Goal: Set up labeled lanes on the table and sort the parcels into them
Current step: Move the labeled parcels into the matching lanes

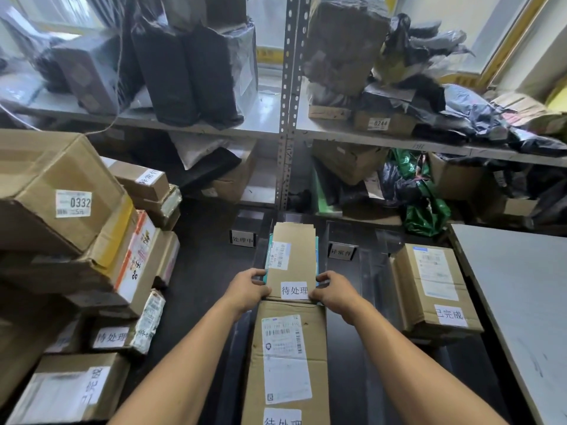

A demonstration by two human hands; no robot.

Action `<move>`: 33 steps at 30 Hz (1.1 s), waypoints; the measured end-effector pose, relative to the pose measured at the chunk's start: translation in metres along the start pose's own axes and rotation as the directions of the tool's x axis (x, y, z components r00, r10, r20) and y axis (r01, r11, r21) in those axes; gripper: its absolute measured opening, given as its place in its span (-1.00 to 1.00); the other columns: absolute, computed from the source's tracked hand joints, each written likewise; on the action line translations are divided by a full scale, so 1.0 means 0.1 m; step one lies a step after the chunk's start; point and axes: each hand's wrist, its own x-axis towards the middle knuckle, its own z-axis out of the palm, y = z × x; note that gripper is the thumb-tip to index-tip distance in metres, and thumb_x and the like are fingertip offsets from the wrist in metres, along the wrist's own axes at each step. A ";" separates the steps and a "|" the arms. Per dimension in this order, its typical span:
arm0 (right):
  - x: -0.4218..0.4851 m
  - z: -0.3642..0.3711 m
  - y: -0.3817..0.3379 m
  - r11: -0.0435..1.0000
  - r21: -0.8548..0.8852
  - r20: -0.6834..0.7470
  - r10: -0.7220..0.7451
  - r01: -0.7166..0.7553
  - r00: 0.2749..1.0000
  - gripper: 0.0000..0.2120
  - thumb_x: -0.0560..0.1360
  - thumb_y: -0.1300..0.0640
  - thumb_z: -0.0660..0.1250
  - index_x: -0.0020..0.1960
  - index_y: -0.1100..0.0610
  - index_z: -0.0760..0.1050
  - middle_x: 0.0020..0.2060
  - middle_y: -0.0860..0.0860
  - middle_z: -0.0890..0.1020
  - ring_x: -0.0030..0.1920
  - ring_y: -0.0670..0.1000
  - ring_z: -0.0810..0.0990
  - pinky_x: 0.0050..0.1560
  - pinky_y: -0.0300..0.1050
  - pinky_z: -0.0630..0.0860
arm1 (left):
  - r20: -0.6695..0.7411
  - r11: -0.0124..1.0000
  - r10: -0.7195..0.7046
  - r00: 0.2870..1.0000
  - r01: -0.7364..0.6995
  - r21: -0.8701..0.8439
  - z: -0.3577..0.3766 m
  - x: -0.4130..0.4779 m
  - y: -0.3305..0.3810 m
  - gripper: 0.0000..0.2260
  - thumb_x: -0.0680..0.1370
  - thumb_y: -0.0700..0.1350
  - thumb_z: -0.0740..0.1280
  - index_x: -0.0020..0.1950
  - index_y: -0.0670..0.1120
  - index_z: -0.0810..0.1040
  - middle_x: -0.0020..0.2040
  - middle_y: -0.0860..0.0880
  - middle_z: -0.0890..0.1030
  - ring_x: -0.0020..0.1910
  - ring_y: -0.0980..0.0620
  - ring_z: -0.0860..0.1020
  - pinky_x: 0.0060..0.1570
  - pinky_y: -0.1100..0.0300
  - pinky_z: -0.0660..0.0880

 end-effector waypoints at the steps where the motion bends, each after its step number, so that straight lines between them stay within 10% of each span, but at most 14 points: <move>1: -0.03 0.00 -0.04 1.000 -0.019 -0.015 0.001 -0.001 1.000 -0.57 0.47 0.25 0.44 0.30 0.16 0.41 0.14 0.09 0.59 0.11 0.05 0.59 0.11 -0.07 0.55 | -0.015 1.000 0.006 1.000 -0.006 -0.001 -0.02 -0.04 0.02 -0.57 0.51 -0.24 0.41 0.37 -0.09 0.44 0.03 -0.02 0.61 -0.01 0.05 0.60 -0.10 0.21 0.57; 7: -0.34 -0.01 -0.72 0.983 0.005 -0.456 -0.163 0.185 0.875 -0.86 0.54 0.15 0.26 0.07 0.15 0.50 0.00 0.06 0.61 -0.04 0.05 0.49 -0.09 -0.13 0.35 | -0.202 0.989 0.127 0.971 -0.138 -0.044 -0.40 -0.58 0.24 -0.73 0.55 -0.08 0.34 0.25 0.00 0.51 0.15 -0.02 0.61 0.16 -0.06 0.58 0.18 0.02 0.53; 11: -0.59 0.33 -1.53 0.872 0.088 -0.364 -0.421 0.481 0.831 -0.89 0.55 0.10 0.27 0.04 0.09 0.52 -0.06 0.02 0.64 -0.07 0.02 0.61 -0.04 -0.07 0.49 | -0.404 0.905 0.290 0.868 -0.386 -0.179 -0.91 -1.25 0.58 -0.85 0.60 -0.18 0.27 0.11 -0.03 0.59 -0.02 -0.01 0.65 -0.01 0.06 0.62 0.03 0.15 0.56; 16: -0.91 0.96 -2.50 0.700 0.190 -0.129 -0.677 0.688 0.724 -0.87 0.52 -0.01 0.31 -0.01 0.00 0.56 -0.11 0.01 0.69 -0.20 -0.04 0.69 0.05 0.09 0.62 | -0.773 0.655 0.339 0.537 -0.724 -0.215 -1.73 -2.05 0.78 -0.79 0.60 -0.31 0.22 -0.08 -0.09 0.60 -0.18 -0.03 0.63 -0.22 0.10 0.59 -0.25 0.27 0.49; 20: -0.97 1.39 -3.02 0.668 0.205 0.007 -0.732 0.715 0.681 -0.68 0.38 -0.25 0.23 0.01 -0.10 0.55 -0.03 -0.06 0.68 -0.01 -0.01 0.67 0.17 0.22 0.56 | -0.954 0.653 0.135 0.268 -0.748 -0.118 -2.26 -2.05 0.57 -0.85 0.50 -0.14 0.28 -0.02 0.10 0.52 -0.04 0.13 0.58 0.03 0.09 0.55 0.05 0.13 0.45; 25: -0.84 1.75 -3.45 0.691 0.156 0.048 -0.719 0.706 0.693 -0.45 0.51 -0.26 0.09 0.38 -0.02 0.40 0.33 0.00 0.51 0.33 0.04 0.46 0.38 0.17 0.39 | -0.935 0.775 -0.050 0.352 -0.576 -0.259 -2.54 -1.68 0.36 -0.47 0.58 0.04 0.22 0.53 0.04 0.17 0.53 -0.07 0.20 0.49 -0.06 0.22 0.46 -0.04 0.18; 33: -0.45 2.04 -3.64 0.743 0.147 0.240 -0.667 0.653 0.705 -0.18 0.39 -0.53 -0.01 0.36 0.00 0.48 0.31 -0.08 0.56 0.34 -0.05 0.48 0.31 0.01 0.36 | -0.846 0.845 -0.088 0.525 -0.410 -0.342 -2.64 -1.38 0.36 -0.42 0.59 0.32 -0.04 0.57 0.21 -0.10 0.60 -0.03 0.05 0.54 -0.10 0.15 0.48 -0.03 0.06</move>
